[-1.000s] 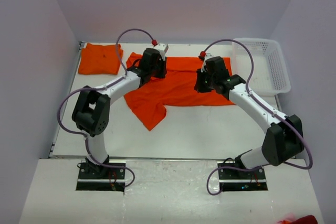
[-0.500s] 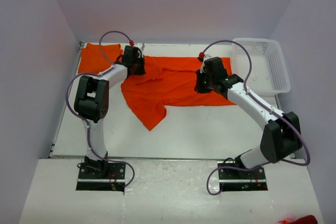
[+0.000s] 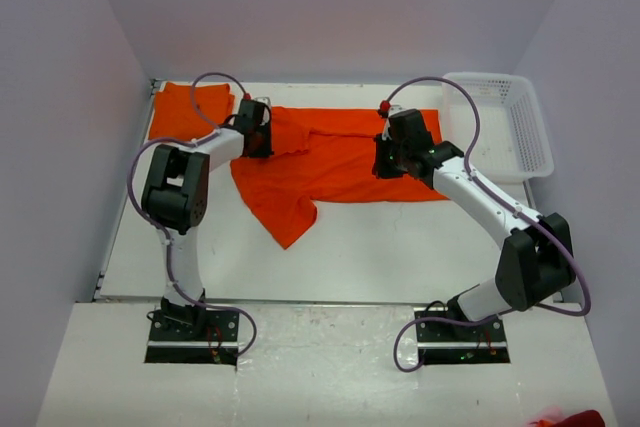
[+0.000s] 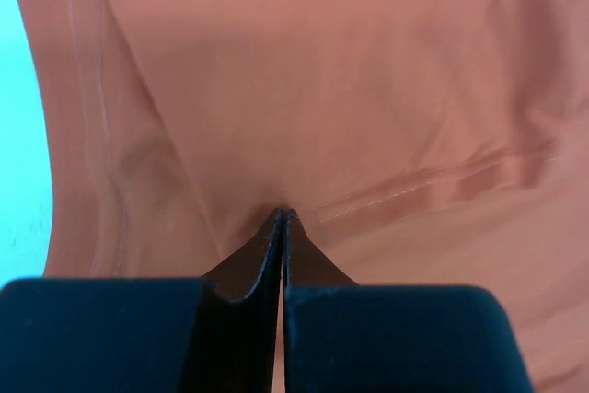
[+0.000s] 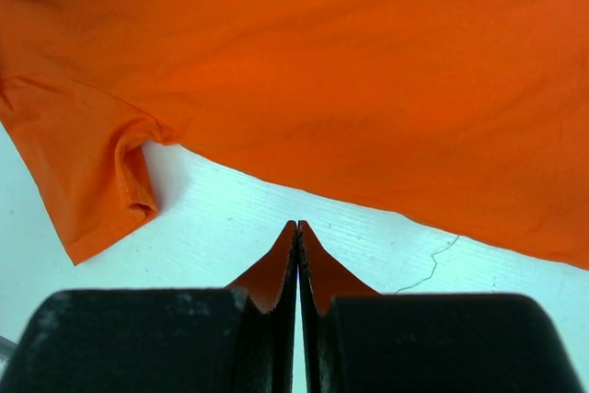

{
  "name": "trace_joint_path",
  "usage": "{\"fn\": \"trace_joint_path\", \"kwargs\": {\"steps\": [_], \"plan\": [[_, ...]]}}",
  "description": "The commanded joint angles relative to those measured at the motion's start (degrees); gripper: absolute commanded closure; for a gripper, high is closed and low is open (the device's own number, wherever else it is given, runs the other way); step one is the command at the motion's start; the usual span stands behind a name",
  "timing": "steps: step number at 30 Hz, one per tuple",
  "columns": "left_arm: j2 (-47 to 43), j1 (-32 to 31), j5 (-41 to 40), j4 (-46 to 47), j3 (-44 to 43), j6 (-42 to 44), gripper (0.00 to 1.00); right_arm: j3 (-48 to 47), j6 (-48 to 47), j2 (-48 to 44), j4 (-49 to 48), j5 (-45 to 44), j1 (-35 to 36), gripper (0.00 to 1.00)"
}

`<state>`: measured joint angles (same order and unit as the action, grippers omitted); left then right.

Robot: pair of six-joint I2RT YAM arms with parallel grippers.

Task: Fold and stack the t-shirts
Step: Fold the flattened tshirt in 1/3 of the way

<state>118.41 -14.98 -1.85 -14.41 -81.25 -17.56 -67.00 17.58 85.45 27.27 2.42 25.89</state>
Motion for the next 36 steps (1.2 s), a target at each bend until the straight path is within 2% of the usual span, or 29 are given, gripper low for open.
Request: {"fn": "trace_joint_path", "kwargs": {"steps": [1,11,18,22,23,26,30,33,36], "plan": [[0.24,0.92,-3.78,-2.46,1.45,-1.60,1.00,-2.17,0.08,-2.22,0.77,-1.10,0.30,1.00],[2.00,6.89,-4.22,-4.65,0.31,-1.60,1.00,-1.99,0.43,-2.48,1.56,-2.33,0.21,1.00],[1.13,7.25,-0.45,-4.92,-1.89,-0.54,1.00,-1.20,3.33,-1.52,2.70,-6.28,0.30,1.00],[-2.91,5.68,3.60,-2.47,0.39,-0.28,1.00,1.60,6.31,-2.48,2.36,-10.14,0.30,0.90],[-3.88,5.06,3.52,-2.20,0.92,-0.28,0.99,3.18,6.93,-2.92,2.09,-11.63,0.21,0.82],[-7.13,2.25,3.25,-2.28,1.27,-0.19,0.95,5.91,10.36,-4.15,2.35,-14.27,0.04,0.68],[-12.40,-1.62,2.12,-2.37,2.32,-1.77,0.92,10.13,15.98,-6.17,3.14,-17.18,-0.40,0.67],[-16.79,-4.96,-2.01,-2.20,4.43,-3.27,0.92,13.12,18.44,-7.23,3.76,-19.63,-0.84,0.66],[-22.23,-6.72,-4.92,-2.28,8.56,-6.42,0.99,14.53,19.50,-6.97,4.72,-19.99,-2.33,0.65]]}}
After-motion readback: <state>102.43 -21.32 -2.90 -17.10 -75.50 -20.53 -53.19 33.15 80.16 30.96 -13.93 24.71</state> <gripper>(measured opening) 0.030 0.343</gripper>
